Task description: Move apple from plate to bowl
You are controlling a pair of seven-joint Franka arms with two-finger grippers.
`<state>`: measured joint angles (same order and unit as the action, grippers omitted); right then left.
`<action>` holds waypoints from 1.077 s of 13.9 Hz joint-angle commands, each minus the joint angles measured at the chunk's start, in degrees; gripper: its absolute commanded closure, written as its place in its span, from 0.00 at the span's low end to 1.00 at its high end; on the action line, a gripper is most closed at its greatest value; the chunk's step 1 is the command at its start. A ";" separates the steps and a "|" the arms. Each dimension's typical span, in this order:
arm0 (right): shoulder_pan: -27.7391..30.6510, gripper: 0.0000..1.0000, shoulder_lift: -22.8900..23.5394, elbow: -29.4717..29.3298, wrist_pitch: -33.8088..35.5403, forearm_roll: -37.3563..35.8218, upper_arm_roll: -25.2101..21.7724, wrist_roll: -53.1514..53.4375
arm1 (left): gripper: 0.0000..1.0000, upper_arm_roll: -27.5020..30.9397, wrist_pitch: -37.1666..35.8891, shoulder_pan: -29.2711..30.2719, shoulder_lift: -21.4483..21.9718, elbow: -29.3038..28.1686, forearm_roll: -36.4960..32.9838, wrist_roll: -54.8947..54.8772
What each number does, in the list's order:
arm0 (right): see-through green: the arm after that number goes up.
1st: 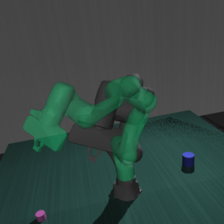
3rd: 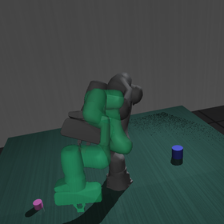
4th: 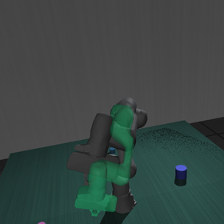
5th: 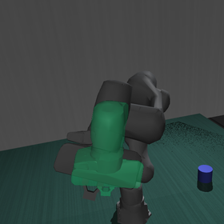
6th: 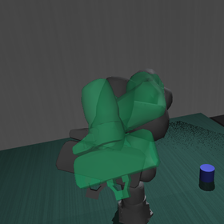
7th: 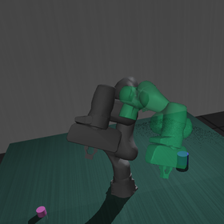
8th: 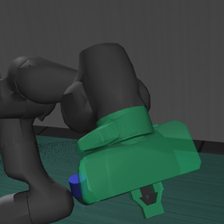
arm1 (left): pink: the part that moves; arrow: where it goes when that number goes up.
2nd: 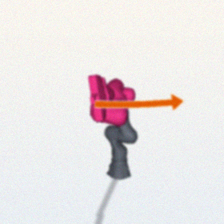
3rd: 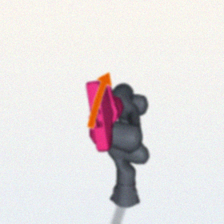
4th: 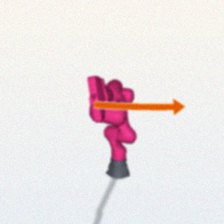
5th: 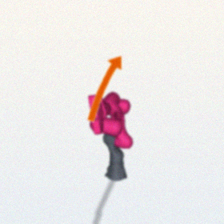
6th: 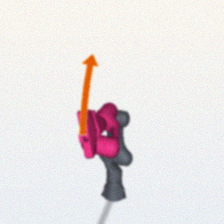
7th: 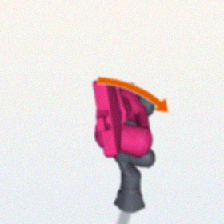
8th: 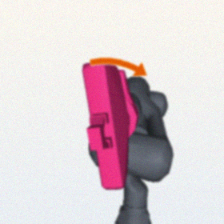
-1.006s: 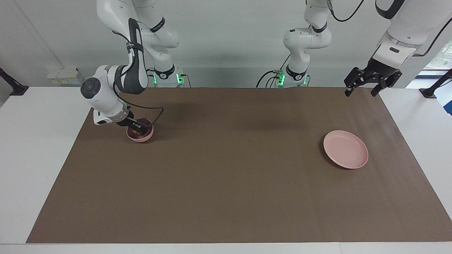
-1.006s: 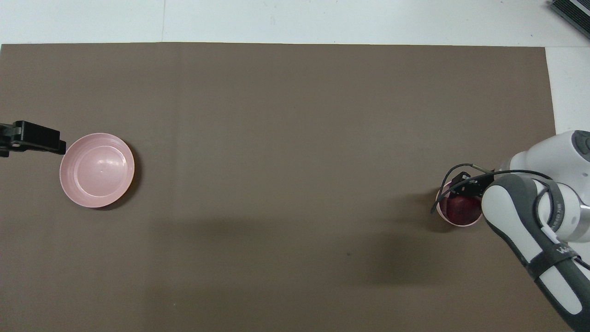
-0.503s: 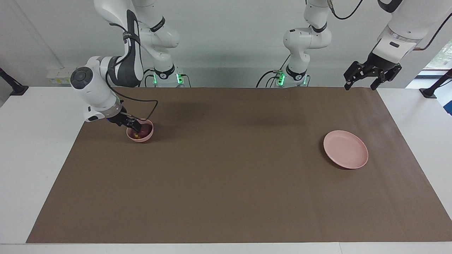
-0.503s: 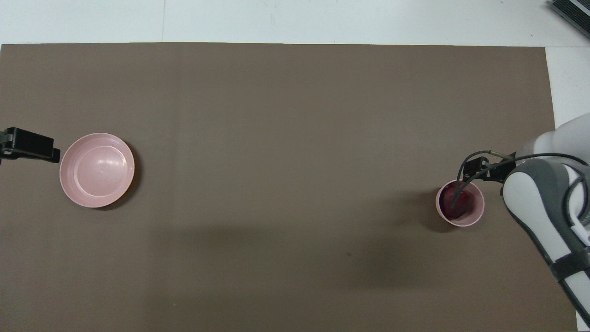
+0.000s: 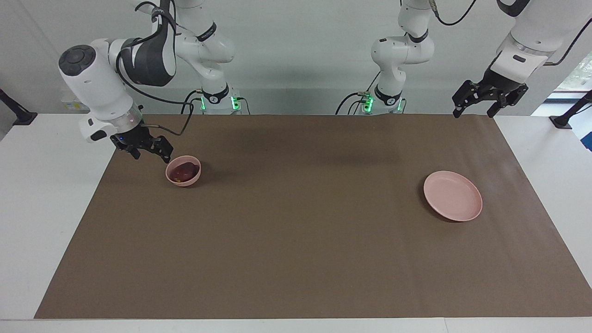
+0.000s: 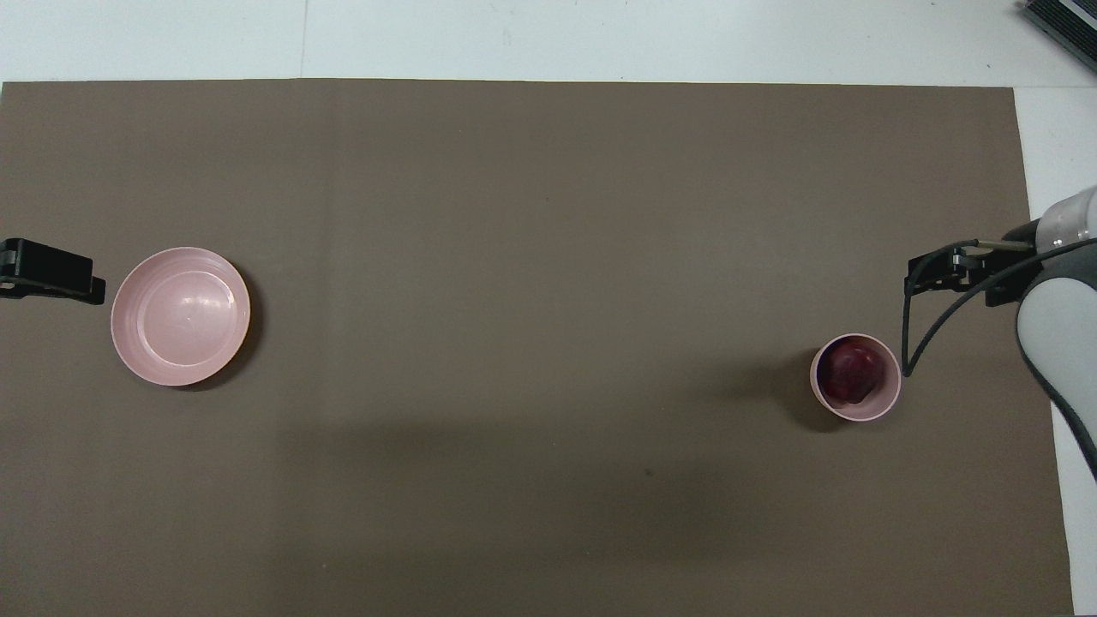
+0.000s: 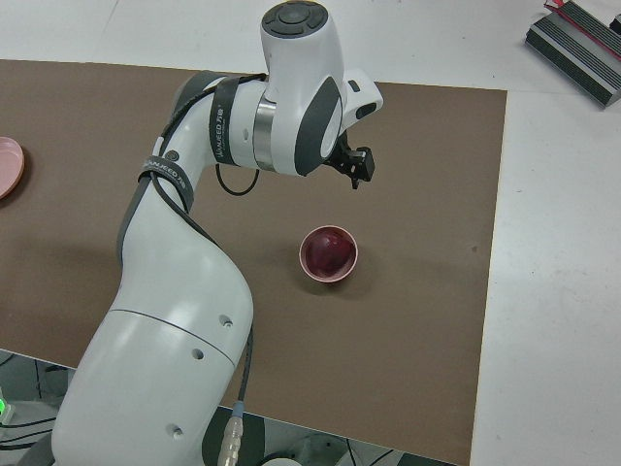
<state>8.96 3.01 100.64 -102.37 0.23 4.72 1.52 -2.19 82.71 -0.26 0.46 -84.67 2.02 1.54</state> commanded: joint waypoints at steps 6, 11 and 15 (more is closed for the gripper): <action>-7.74 0.00 0.77 -13.00 12.25 -4.36 -0.23 -10.54 | 0.00 -0.45 -0.79 0.61 0.86 -0.50 -1.15 0.13; -4.84 0.00 -0.37 -13.80 13.68 -2.08 -1.55 -11.45 | 0.00 -0.54 -1.06 2.36 0.69 -0.68 -1.15 -0.22; -4.47 0.00 -0.37 -13.98 16.40 0.29 -2.43 -11.45 | 0.00 -1.15 -1.06 2.45 0.69 -0.68 -1.06 -0.40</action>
<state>4.26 2.89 87.28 -87.79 -1.93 2.61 -9.10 -2.34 82.38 1.37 0.48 -84.80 1.88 1.48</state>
